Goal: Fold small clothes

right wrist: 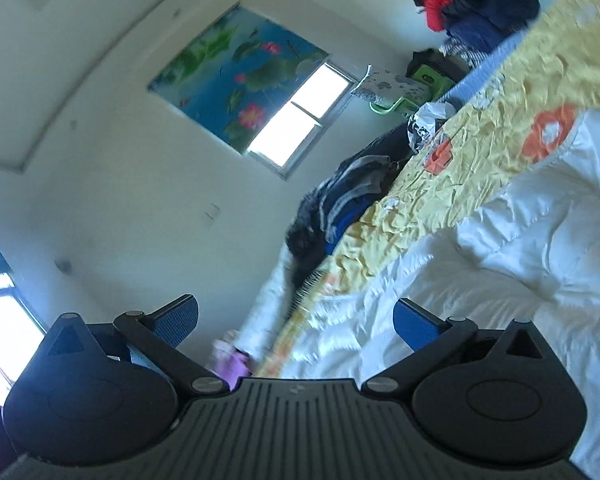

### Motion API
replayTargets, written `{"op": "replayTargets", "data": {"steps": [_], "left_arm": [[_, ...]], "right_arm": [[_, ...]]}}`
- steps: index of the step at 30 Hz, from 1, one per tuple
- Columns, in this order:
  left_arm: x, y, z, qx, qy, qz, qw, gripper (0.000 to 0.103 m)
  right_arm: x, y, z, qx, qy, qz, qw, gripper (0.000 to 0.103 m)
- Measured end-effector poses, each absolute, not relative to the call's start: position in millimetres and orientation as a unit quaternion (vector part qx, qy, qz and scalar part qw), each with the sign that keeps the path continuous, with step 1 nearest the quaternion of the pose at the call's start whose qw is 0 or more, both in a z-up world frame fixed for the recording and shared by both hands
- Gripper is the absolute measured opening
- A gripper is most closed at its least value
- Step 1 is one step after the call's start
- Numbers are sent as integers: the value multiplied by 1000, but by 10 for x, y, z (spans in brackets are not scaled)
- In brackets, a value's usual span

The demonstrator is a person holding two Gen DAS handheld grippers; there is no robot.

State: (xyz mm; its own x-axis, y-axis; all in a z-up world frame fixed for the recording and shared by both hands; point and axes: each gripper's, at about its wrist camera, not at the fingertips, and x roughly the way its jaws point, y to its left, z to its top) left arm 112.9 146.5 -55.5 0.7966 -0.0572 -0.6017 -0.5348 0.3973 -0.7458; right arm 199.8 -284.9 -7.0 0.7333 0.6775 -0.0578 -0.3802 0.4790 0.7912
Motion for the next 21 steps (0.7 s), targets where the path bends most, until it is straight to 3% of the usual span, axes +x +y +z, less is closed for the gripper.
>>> {"op": "replayTargets", "data": {"steps": [9,10,11,13,16,21], "left_arm": [[1524,1260,-554,-509,288,117,803,91],[1564,1245,-541,-503,290,119,805,75],[1614,1218,-524,-492,298,117,809,41],[1696,1143,-487,-453,323,110,824,25],[1685,1019,-350,-406,307,107,854,15],[1539,592,164,-296,228,77,924,13]], "right_arm": [[1831,-3012,-235,416,201,274,843,103],[1838,-3053,-248,414,199,266,847,103],[1837,-3098,-247,409,196,258,853,103],[1831,-3183,-239,390,188,234,871,103],[1873,-3334,-330,401,194,207,871,103],[1995,-3494,-708,460,201,193,843,103]]}}
